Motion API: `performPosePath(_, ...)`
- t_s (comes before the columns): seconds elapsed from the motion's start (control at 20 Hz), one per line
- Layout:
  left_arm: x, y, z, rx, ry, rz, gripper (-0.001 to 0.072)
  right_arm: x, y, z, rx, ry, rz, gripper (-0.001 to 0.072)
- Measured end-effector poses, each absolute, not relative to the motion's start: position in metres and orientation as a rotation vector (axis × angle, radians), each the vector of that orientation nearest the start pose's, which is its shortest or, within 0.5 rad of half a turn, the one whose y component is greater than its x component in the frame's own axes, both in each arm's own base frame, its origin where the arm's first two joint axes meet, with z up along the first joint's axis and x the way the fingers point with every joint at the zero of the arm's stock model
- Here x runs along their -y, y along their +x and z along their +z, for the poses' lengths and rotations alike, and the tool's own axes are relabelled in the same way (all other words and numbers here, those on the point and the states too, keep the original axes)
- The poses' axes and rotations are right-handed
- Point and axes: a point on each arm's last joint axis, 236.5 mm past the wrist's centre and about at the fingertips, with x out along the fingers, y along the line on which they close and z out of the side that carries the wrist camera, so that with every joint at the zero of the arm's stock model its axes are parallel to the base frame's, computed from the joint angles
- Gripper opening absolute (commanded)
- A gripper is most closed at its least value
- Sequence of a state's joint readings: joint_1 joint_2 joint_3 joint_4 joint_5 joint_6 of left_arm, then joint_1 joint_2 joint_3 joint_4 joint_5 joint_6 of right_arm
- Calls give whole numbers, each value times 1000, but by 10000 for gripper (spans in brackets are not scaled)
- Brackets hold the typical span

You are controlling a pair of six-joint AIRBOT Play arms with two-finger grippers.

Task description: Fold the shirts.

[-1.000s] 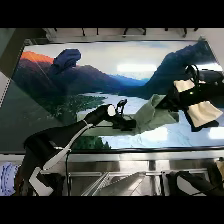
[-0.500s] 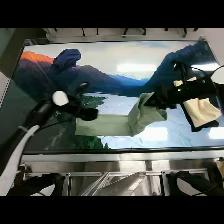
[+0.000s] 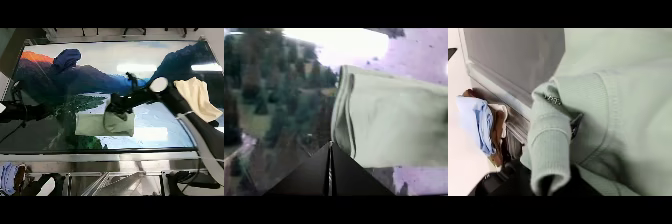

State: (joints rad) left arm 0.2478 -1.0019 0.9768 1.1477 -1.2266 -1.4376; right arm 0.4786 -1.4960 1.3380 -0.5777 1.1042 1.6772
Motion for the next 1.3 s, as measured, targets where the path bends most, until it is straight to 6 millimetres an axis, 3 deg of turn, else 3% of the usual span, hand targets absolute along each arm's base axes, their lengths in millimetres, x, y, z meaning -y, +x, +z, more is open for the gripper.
performPosePath(0.15,1,331,50,-1158,-425,-101,13,-427,323,44,-1445,790,833,44)
performPosePath(0.2,3,331,47,-1166,-426,-109,14,-445,324,35,-1430,821,853,80)
performPosePath(0.3,10,331,38,-1203,-416,-137,13,-474,328,27,-1383,895,902,564)
performPosePath(0.35,14,329,33,-1225,-412,-150,14,-484,333,27,-1351,944,920,626)
performPosePath(0.45,22,326,25,-1266,-404,-178,14,-495,342,33,-1294,1020,953,626)
performPosePath(0.6,29,323,18,-1299,-392,-203,14,-496,347,59,-1230,1091,1063,606)
performPosePath(0.65,29,323,17,-1304,-388,-207,14,-491,350,70,-1212,1106,1101,563)
performPosePath(0.8,30,320,15,-1321,-384,-215,14,-460,354,101,-1178,1058,1187,556)
performPosePath(0.95,37,318,13,-1338,-382,-237,15,-407,351,96,-1235,862,1117,557)
performPosePath(1.0,39,319,11,-1340,-381,-243,59,-386,350,88,-1258,797,1065,558)
performPosePath(1.05,39,321,9,-1339,-379,-244,345,-362,349,82,-1274,741,1007,558)
performPosePath(1.1,41,324,4,-1342,-382,-246,540,-338,349,76,-1282,707,949,557)
performPosePath(1.2,45,329,-9,-1372,-418,-252,551,-294,349,65,-1290,675,835,558)
performPosePath(1.3,49,330,-28,-1425,-471,-265,551,-264,342,59,-1298,668,768,557)
